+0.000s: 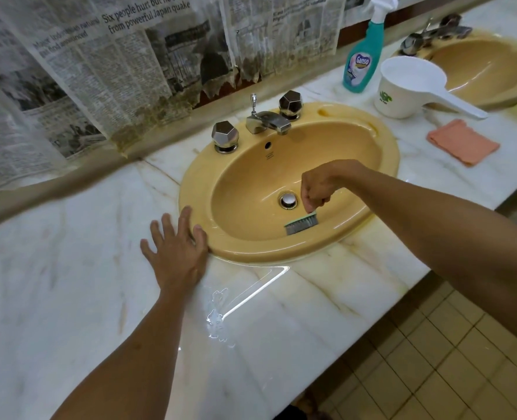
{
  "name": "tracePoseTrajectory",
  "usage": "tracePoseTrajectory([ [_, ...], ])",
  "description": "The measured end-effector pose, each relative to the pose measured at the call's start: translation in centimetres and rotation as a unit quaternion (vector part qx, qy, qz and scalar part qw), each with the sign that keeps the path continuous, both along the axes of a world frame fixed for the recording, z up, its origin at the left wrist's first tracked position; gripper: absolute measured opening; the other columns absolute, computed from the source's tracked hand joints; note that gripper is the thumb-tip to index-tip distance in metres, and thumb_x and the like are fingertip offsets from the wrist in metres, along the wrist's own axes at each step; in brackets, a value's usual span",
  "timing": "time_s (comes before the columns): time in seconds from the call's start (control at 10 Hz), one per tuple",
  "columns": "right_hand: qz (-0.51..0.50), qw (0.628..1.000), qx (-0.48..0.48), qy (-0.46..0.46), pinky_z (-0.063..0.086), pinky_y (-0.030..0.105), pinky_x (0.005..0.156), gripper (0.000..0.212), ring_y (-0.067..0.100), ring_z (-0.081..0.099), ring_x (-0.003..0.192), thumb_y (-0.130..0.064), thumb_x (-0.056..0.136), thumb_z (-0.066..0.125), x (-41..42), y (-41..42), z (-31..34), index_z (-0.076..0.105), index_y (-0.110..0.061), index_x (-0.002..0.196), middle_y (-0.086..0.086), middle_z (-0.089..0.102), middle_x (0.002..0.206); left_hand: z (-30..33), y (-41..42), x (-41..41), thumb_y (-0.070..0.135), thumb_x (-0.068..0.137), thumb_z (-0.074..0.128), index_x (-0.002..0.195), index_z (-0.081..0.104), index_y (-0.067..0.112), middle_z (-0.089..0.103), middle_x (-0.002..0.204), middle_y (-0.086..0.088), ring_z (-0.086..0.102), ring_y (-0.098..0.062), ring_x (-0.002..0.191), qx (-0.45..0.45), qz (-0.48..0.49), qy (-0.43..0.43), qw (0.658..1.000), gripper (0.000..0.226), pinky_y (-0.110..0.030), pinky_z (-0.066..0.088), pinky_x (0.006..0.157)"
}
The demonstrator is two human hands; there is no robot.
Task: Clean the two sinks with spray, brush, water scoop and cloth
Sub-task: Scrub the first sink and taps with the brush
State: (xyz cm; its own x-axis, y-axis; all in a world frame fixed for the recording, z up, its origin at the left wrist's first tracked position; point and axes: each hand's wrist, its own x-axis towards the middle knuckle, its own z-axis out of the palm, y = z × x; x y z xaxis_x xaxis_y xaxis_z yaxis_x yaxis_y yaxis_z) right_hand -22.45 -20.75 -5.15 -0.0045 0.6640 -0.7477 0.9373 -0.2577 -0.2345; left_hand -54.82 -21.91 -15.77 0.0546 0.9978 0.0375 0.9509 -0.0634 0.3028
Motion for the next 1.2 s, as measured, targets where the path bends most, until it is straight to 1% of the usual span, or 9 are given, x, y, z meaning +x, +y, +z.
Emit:
tracePoseTrajectory([
  [0.3, -0.013, 0.993, 0.033, 0.108, 0.044, 0.026, 0.064, 0.025, 0.017, 0.051, 0.074, 0.005, 0.085, 0.058, -4.1, -1.0, -0.2, 0.075, -0.012, 0.079, 0.012, 0.066, 0.085, 0.2, 0.0, 0.0, 0.058, 0.092, 0.009, 0.150, 0.023, 0.044, 0.028, 0.158, -0.003, 0.014, -0.027, 0.149, -0.007, 0.003, -0.013, 1.000, 0.062, -0.059, 0.010, 0.116],
  [0.5, 0.013, 0.987, 0.162, -0.013, 0.038, 0.040, 0.092, 0.009, 0.017, 0.055, 0.094, -0.018, 0.089, 0.067, -3.3, -4.3, 1.5, 0.075, -0.022, 0.085, -0.007, 0.067, 0.098, 0.0, 0.0, 0.0, 0.057, 0.092, 0.009, 0.150, 0.023, 0.044, 0.029, 0.157, -0.003, 0.016, -0.027, 0.148, -0.003, 0.004, -0.004, 1.000, 0.062, -0.059, 0.012, 0.115],
  [0.6, 0.015, 0.977, 0.212, 0.036, 0.030, 0.039, 0.093, 0.010, 0.017, 0.054, 0.103, -0.021, 0.090, 0.064, -6.1, -6.2, 0.7, 0.071, -0.022, 0.084, -0.010, 0.063, 0.101, 0.0, 0.0, 0.0, 0.057, 0.093, 0.011, 0.150, 0.023, 0.043, 0.030, 0.156, -0.004, 0.016, -0.027, 0.147, -0.001, 0.002, -0.001, 1.000, 0.060, -0.059, 0.013, 0.115],
  [0.7, 0.024, 0.968, 0.248, -0.040, 0.026, 0.042, 0.093, 0.011, 0.020, 0.054, 0.101, -0.020, 0.090, 0.057, -5.0, -7.7, 1.3, 0.067, -0.022, 0.086, -0.005, 0.064, 0.102, 0.0, 0.1, -0.1, 0.055, 0.095, 0.013, 0.150, 0.023, 0.043, 0.029, 0.156, -0.004, 0.016, -0.027, 0.147, -0.001, 0.002, -0.005, 1.000, 0.058, -0.060, 0.013, 0.115],
  [0.8, -0.013, 0.959, 0.249, -0.137, 0.026, 0.043, 0.092, 0.012, 0.024, 0.056, 0.103, -0.019, 0.088, 0.051, -2.8, -8.7, 1.3, 0.060, -0.022, 0.094, -0.001, 0.063, 0.101, -0.1, 0.0, -0.1, 0.055, 0.095, 0.012, 0.151, 0.022, 0.042, 0.029, 0.156, -0.004, 0.015, -0.028, 0.148, -0.002, -0.004, 0.001, 1.000, 0.058, -0.060, 0.012, 0.115],
  [0.9, -0.022, 0.967, 0.231, -0.104, 0.026, 0.043, 0.093, 0.017, 0.024, 0.053, 0.107, -0.019, 0.088, 0.054, -5.4, -8.3, 0.9, 0.057, -0.019, 0.105, 0.002, 0.062, 0.107, -0.1, 0.1, -0.1, 0.056, 0.096, 0.012, 0.151, 0.022, 0.043, 0.027, 0.157, -0.005, 0.013, -0.028, 0.148, -0.008, -0.004, 0.000, 1.000, 0.057, -0.060, 0.010, 0.115],
  [1.0, 0.027, 0.969, 0.232, -0.077, 0.026, 0.042, 0.092, 0.017, 0.023, 0.050, 0.103, -0.020, 0.089, 0.056, -8.2, -8.4, 0.7, 0.054, -0.018, 0.105, 0.001, 0.057, 0.105, -0.1, 0.1, -0.1, 0.054, 0.098, 0.014, 0.151, 0.022, 0.043, 0.027, 0.158, -0.004, 0.013, -0.028, 0.148, -0.010, -0.004, 0.001, 1.000, 0.055, -0.060, 0.010, 0.116],
  [1.1, 0.004, 0.967, 0.203, -0.151, 0.026, 0.043, 0.095, 0.016, 0.024, 0.047, 0.094, -0.017, 0.087, 0.055, -5.8, -9.1, 2.0, 0.043, -0.019, 0.097, -0.002, 0.051, 0.092, -0.1, 0.0, 0.0, 0.054, 0.097, 0.015, 0.151, 0.024, 0.043, 0.029, 0.157, -0.004, 0.015, -0.028, 0.147, -0.002, -0.001, -0.003, 1.000, 0.055, -0.060, 0.011, 0.115],
  [1.2, -0.067, 0.961, 0.192, -0.187, 0.026, 0.043, 0.093, 0.019, 0.027, 0.049, 0.092, -0.019, 0.089, 0.056, -3.7, -9.5, 2.8, 0.038, -0.019, 0.095, 0.002, 0.055, 0.100, 0.0, -0.1, 0.0, 0.055, 0.095, 0.013, 0.151, 0.024, 0.042, 0.028, 0.157, -0.005, 0.015, -0.029, 0.148, -0.002, -0.003, -0.007, 1.000, 0.058, -0.060, 0.010, 0.115],
])
